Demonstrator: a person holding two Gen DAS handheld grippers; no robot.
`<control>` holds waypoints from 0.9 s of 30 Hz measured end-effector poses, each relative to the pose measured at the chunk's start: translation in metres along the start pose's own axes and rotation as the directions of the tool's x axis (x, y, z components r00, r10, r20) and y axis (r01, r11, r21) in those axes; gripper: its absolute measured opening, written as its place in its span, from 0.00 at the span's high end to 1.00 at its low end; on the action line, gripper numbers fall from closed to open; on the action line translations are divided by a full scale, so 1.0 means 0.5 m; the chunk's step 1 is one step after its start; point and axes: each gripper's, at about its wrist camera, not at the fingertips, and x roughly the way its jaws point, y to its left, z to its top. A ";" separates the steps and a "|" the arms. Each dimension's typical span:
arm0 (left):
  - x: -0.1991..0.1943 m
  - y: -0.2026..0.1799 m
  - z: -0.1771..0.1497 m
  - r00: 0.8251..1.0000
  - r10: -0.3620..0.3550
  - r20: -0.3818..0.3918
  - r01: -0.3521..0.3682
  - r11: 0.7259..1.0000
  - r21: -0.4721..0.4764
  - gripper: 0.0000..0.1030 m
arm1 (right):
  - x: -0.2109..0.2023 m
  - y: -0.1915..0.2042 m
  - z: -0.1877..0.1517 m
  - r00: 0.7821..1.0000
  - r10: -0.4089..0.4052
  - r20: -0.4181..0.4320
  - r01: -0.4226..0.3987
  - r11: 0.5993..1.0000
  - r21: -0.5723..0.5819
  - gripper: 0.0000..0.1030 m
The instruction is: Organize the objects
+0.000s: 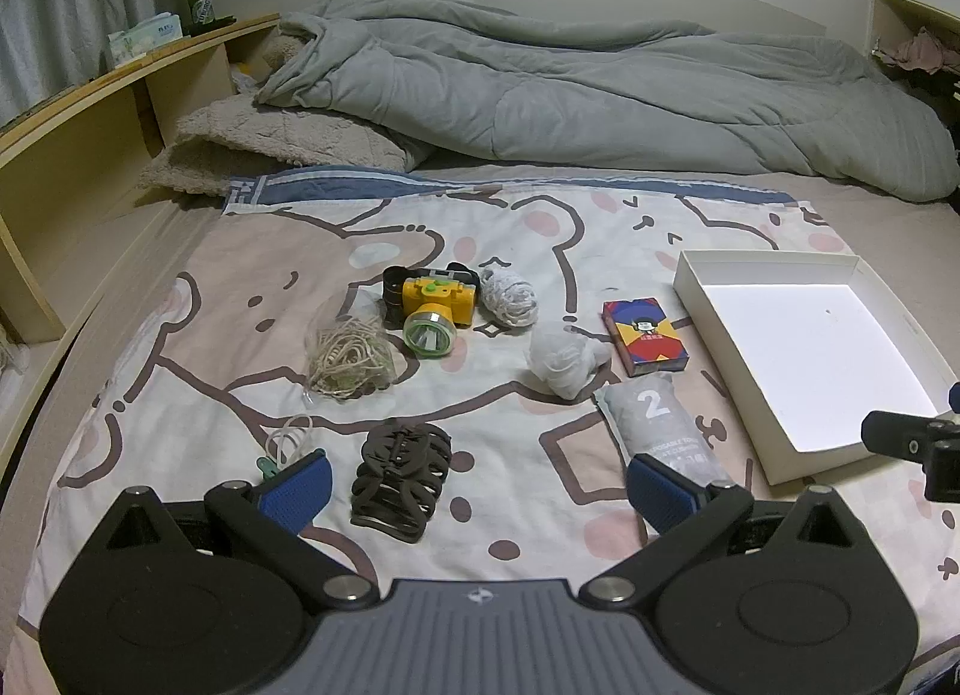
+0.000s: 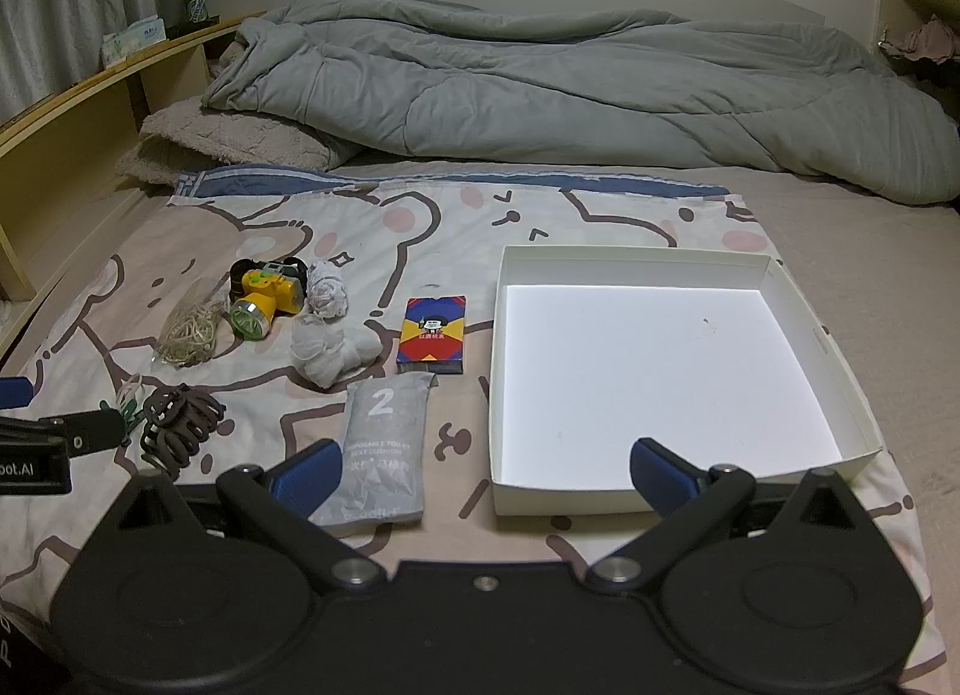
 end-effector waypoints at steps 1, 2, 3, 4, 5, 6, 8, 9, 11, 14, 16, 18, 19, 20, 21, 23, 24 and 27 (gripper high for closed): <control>0.000 0.000 0.000 1.000 0.000 0.000 0.000 1.000 0.000 0.00 | 0.000 0.000 0.000 1.000 0.000 0.000 0.000 1.000 0.000 0.00; 0.000 0.000 0.000 1.000 0.000 0.001 0.000 1.000 0.000 0.00 | 0.000 0.000 0.000 1.000 0.001 0.000 -0.001 1.000 0.000 0.00; 0.000 0.000 0.000 1.000 0.001 0.000 -0.001 1.000 -0.001 0.00 | 0.000 0.000 0.000 1.000 0.001 0.000 -0.001 1.000 0.000 0.00; 0.000 0.000 0.001 1.000 0.001 0.000 -0.001 1.000 -0.001 0.00 | 0.000 0.000 0.000 1.000 0.000 0.000 0.000 1.000 -0.001 0.00; 0.000 -0.001 0.001 1.000 0.001 -0.001 -0.001 1.000 -0.002 0.00 | 0.000 0.000 0.000 1.000 0.000 -0.001 0.000 1.000 -0.001 0.00; -0.001 -0.002 0.001 1.000 0.001 -0.001 -0.001 1.000 -0.002 0.00 | 0.000 0.000 0.000 1.000 0.001 -0.001 -0.001 1.000 -0.001 0.00; -0.001 -0.003 0.001 1.000 0.002 -0.001 -0.002 1.000 -0.003 0.00 | 0.000 0.000 0.000 1.000 0.001 -0.001 -0.001 1.000 0.000 0.00; -0.001 -0.003 0.001 1.000 0.002 -0.001 -0.002 1.000 -0.002 0.00 | 0.000 0.000 0.000 1.000 0.000 -0.001 0.000 1.000 0.000 0.00; 0.000 -0.005 0.001 1.000 0.001 -0.003 -0.001 1.000 0.000 0.00 | 0.000 0.000 0.001 1.000 0.000 -0.001 0.000 1.000 0.000 0.00; -0.001 -0.004 -0.001 1.000 -0.002 -0.003 0.002 1.000 0.001 0.00 | 0.000 0.000 0.000 1.000 0.001 -0.001 -0.001 1.000 0.000 0.00; -0.001 -0.003 -0.002 1.000 -0.002 -0.003 0.002 1.000 -0.001 0.00 | 0.000 0.000 0.001 1.000 0.001 -0.002 -0.001 1.000 -0.001 0.00; 0.000 -0.003 -0.003 1.000 0.000 -0.004 0.000 1.000 -0.002 0.00 | 0.000 0.000 0.001 1.000 0.001 -0.001 -0.001 1.000 -0.001 0.00; 0.001 -0.003 -0.003 1.000 0.001 -0.004 -0.001 1.000 -0.003 0.00 | 0.000 0.001 0.001 1.000 0.001 -0.001 -0.001 1.000 0.000 0.00; 0.001 -0.003 -0.004 1.000 0.001 -0.005 -0.001 1.000 -0.004 0.00 | 0.000 0.001 0.001 1.000 0.001 -0.001 -0.001 1.000 0.000 0.00; 0.002 -0.002 -0.004 1.000 0.001 -0.006 -0.001 1.000 -0.004 0.00 | 0.000 0.001 0.001 1.000 0.001 -0.002 -0.001 1.000 0.001 0.00; 0.002 -0.002 -0.004 1.000 0.004 -0.005 -0.004 1.000 -0.006 0.00 | 0.000 0.001 0.000 1.000 0.001 -0.002 -0.001 1.000 0.000 0.00; 0.002 -0.001 -0.004 1.000 0.004 -0.005 -0.004 1.000 -0.006 0.00 | 0.000 0.001 0.000 1.000 0.000 -0.002 0.000 1.000 0.000 0.00; 0.003 -0.002 -0.004 1.000 0.000 -0.005 0.000 1.000 -0.002 0.00 | 0.000 0.001 0.000 1.000 0.002 -0.002 -0.002 1.000 0.000 0.00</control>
